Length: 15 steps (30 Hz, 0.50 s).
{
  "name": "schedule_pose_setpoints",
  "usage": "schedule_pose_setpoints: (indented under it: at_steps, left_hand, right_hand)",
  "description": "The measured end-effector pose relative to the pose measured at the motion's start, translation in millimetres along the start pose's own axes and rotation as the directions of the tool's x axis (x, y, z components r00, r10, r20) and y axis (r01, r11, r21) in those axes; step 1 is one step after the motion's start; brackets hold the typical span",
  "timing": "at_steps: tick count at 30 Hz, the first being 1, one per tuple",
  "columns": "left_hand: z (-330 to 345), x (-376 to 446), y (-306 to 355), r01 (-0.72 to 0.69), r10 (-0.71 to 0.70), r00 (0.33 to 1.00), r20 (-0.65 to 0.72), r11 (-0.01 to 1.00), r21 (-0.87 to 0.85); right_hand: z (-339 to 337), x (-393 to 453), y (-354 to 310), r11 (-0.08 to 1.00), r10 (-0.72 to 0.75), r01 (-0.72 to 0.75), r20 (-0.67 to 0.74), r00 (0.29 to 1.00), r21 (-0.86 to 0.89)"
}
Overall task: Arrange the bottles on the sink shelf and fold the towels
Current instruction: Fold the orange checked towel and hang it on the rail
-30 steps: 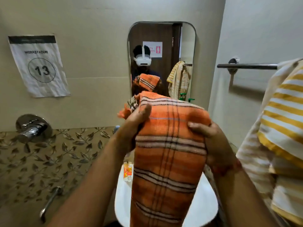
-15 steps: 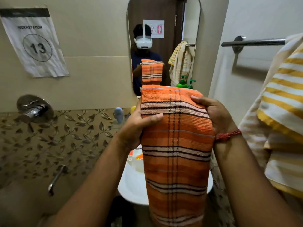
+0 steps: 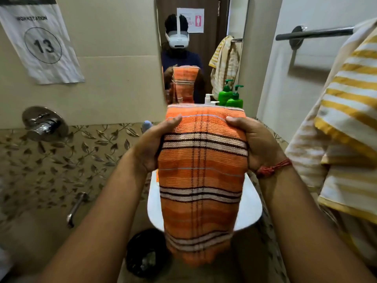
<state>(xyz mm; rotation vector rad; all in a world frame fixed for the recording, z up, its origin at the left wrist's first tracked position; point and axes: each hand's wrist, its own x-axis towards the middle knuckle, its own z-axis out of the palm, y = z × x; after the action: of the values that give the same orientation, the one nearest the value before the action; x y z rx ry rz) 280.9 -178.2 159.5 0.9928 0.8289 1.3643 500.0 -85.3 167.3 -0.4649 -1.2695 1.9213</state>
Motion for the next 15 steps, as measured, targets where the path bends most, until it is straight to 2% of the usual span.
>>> schedule_pose_setpoints:
  at_steps: [1, 3, 6, 8, 10, 13, 15]
  left_hand:
    - [-1, -3, -6, 0.012, -0.012, 1.0, -0.026, 1.0, 0.007]
    - [0, -3, -14, -0.06, 0.066, 0.987, -0.149, 0.997, 0.046]
    - [3, 1, -19, -0.21, 0.253, 0.905, -0.342, 0.965, 0.157]
    - [6, 2, -18, -0.232, 0.296, 0.896, -0.332, 0.948, 0.218]
    - [9, 1, -16, -0.239, 0.323, 0.904, -0.28, 0.925, 0.295]
    - [12, 3, -15, -0.252, 0.376, 0.881, -0.287, 0.887, 0.386]
    - [12, 7, -14, -0.273, 0.416, 0.84, -0.347, 0.878, 0.393]
  right_hand:
    - [2, 0, 0, 0.999, 0.043, -0.043, -0.025, 0.999, -0.006]
    - [3, -2, 3, 0.993, 0.113, -0.112, -0.031, 0.993, 0.025]
    - [2, -8, 7, 0.985, 0.16, -0.159, -0.009, 0.987, 0.059]
    - [0, -9, 9, 0.991, 0.133, -0.134, -0.039, 0.99, -0.016]
    - [-1, -6, 9, 0.974, 0.07, -0.098, -0.144, 0.987, -0.202]
    - [-3, -1, 4, 0.88, -0.031, -0.104, -0.274, 0.961, -0.463]
    - [-4, 0, 1, 0.901, -0.044, -0.053, -0.214, 0.976, -0.43]
